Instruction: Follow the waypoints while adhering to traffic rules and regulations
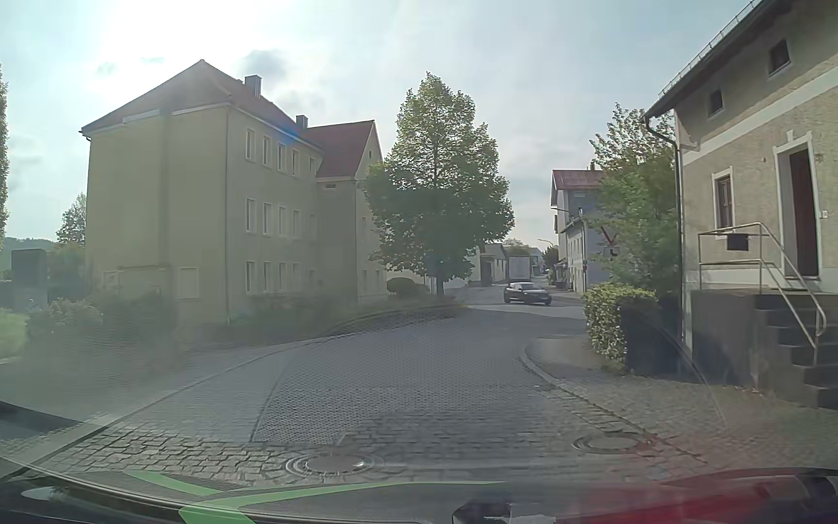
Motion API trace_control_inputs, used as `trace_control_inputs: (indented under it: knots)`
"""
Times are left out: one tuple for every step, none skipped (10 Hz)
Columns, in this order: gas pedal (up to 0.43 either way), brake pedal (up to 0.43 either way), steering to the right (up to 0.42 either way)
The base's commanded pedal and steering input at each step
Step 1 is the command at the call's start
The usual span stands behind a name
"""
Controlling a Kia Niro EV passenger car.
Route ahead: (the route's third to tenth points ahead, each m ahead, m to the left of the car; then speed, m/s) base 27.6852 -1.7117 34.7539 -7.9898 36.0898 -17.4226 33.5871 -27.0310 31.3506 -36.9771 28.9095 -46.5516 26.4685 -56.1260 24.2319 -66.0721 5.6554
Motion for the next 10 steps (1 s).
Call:
trace_control_inputs:
  knots:
    - [0.000,0.000,-0.078]
    - [0.000,0.000,-0.071]
    - [0.000,0.000,-0.060]
    - [0.000,0.000,-0.042]
    - [0.000,0.000,-0.027]
    - [0.000,0.000,-0.015]
    - [0.000,0.000,-0.014]
    - [0.000,0.000,-0.010]
    - [0.000,0.000,-0.006]
    - [0.000,0.000,0.007]
